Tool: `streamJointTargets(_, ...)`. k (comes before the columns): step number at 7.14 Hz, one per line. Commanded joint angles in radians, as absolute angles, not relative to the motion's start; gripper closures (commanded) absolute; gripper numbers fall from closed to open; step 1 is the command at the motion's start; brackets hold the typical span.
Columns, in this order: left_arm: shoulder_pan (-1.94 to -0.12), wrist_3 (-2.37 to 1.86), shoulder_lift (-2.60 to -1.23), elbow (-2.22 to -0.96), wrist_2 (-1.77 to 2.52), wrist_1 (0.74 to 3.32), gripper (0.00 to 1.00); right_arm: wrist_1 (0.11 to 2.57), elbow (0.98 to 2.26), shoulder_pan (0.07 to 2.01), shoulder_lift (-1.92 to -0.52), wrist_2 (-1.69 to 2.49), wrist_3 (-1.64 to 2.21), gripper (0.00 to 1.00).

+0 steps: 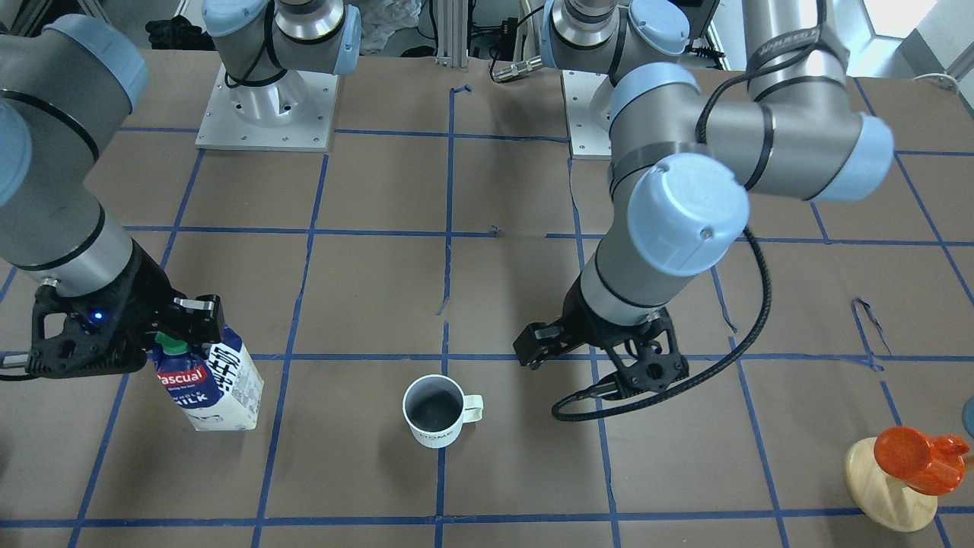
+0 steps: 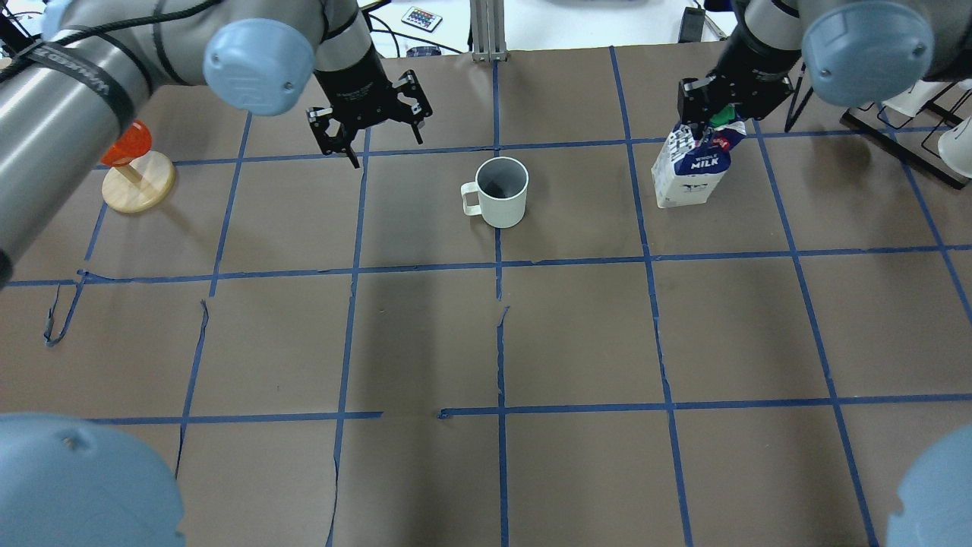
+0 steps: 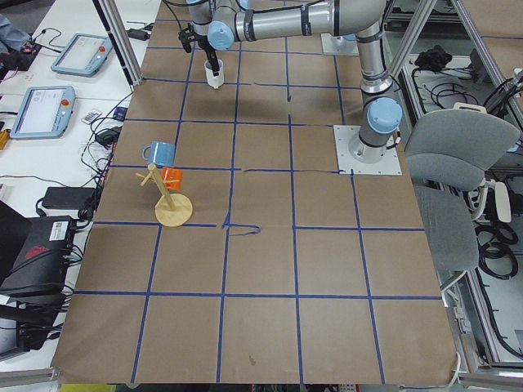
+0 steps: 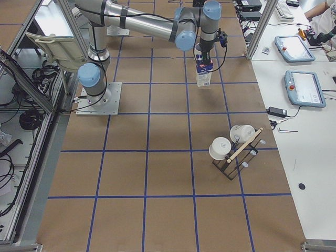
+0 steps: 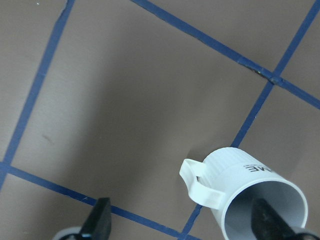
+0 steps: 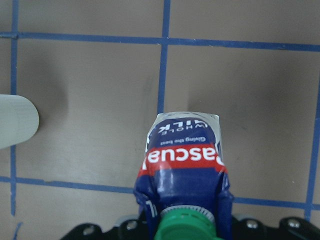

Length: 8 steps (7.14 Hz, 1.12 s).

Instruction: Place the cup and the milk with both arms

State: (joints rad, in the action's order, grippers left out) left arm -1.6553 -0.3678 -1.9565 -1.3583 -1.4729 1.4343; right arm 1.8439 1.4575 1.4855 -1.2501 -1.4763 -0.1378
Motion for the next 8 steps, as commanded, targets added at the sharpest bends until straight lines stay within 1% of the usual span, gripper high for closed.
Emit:
streamJointTargets(1, -1.566, -0.118, -1.823, -1.39, -1.482, 1.573, 0.02, 1.832, 1.329, 1.563, -1.136, -1.457, 0.028, 0.62)
streamJointTargets(3, -1.569, -0.115, -1.7, -1.396, -1.545, 1.674, 0.0, 1.836, 1.272, 1.617, -1.066, -1.397, 0.155, 0.62)
streamJointTargets(4, -1.575, -0.11, -1.656, -1.434, -1.542, 1.689, 0.0, 1.836, 1.264, 1.627, -1.051, -1.382, 0.17, 0.62)
streamJointTargets(6, -1.575, -0.103, -1.606, -1.547, -1.54, 1.59, 0.0, 1.842, 1.264, 1.669, -1.022, -1.365, 0.189, 0.61)
streamJointTargets(8, -1.572, -0.098, -1.611, -1.589, -1.539, 1.472, 0.0, 1.827, 1.269, 1.678, -1.017, -1.384, 0.151, 0.59)
